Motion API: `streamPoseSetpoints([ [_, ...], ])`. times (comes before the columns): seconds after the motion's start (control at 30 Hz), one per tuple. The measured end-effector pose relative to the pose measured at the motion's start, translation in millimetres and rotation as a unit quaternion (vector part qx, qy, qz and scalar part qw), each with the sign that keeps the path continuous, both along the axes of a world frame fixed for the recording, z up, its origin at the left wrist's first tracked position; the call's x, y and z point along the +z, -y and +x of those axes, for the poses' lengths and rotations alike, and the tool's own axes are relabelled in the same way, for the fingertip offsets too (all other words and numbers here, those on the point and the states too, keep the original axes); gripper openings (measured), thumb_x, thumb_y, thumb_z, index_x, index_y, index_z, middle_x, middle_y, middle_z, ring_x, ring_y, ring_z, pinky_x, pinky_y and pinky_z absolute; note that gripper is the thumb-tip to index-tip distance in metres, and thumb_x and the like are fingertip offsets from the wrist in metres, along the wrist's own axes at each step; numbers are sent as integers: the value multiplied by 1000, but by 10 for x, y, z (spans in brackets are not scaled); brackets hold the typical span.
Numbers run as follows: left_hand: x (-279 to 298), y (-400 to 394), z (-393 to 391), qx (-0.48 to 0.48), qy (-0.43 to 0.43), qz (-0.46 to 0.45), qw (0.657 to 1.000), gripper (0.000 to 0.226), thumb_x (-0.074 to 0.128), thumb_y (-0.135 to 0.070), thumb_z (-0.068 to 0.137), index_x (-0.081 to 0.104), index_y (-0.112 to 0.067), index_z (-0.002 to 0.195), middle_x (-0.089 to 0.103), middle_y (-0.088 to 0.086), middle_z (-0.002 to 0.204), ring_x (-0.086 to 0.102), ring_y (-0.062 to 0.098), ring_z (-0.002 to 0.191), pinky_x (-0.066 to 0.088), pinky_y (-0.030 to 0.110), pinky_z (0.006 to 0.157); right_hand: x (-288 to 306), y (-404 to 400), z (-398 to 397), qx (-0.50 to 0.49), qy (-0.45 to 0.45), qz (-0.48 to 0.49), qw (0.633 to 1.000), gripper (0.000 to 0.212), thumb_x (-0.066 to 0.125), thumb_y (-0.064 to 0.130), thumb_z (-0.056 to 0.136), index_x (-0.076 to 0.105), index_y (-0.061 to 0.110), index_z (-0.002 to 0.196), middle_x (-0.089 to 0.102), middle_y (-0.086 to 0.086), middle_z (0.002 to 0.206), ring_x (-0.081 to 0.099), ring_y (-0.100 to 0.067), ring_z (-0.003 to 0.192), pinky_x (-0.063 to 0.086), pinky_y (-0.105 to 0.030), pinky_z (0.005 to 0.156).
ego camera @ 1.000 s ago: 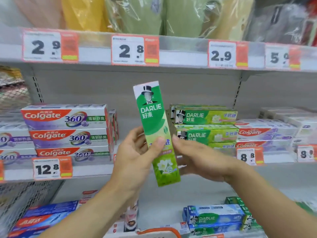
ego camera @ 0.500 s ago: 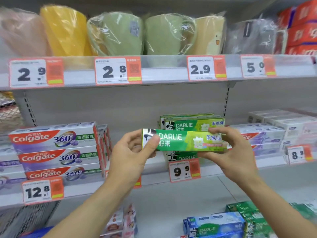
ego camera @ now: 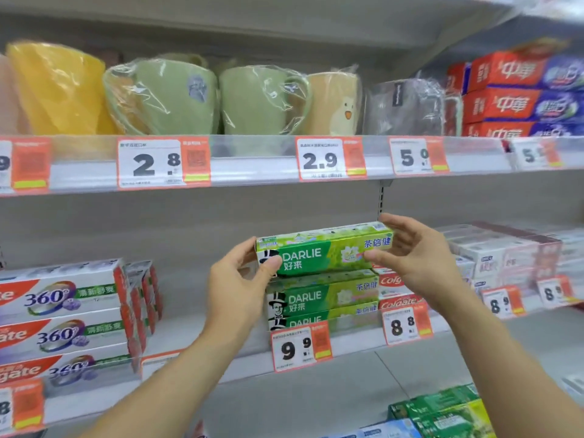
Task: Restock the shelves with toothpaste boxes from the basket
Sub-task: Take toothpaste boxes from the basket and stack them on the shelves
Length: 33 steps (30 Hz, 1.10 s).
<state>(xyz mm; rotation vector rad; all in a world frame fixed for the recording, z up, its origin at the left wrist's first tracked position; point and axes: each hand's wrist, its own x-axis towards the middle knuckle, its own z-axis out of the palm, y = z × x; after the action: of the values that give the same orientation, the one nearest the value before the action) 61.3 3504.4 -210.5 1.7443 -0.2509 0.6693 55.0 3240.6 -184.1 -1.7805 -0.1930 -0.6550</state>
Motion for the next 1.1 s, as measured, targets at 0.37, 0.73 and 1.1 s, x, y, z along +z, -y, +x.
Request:
streamPoseSetpoints([
  [0.37,-174,112,257,-116,-121,99,981,81,85,-23,77,19,-47,119,35,-44,102,41,-42,77,36,-8,63,-136,30,275,7,-144,-275,950,119,94,16,64,21,44,155,29,10,160,52,20,80,44,-1,59],
  [0.73,-368,55,508,-202,-143,86,965,69,69,-21,92,24,-59,129,68,-36,104,70,-5,94,53,10,66,-35,57,570,1,-138,-370,919,117,100,38,44,42,46,146,36,12,158,45,-8,135,38,-20,104],
  [1.1,-390,28,535,-210,-119,100,965,83,61,-47,89,5,-54,150,50,-22,144,61,7,121,54,23,96,-43,63,626,44,-155,-335,928,121,95,54,42,41,39,149,51,20,144,52,-3,130,39,-31,114],
])
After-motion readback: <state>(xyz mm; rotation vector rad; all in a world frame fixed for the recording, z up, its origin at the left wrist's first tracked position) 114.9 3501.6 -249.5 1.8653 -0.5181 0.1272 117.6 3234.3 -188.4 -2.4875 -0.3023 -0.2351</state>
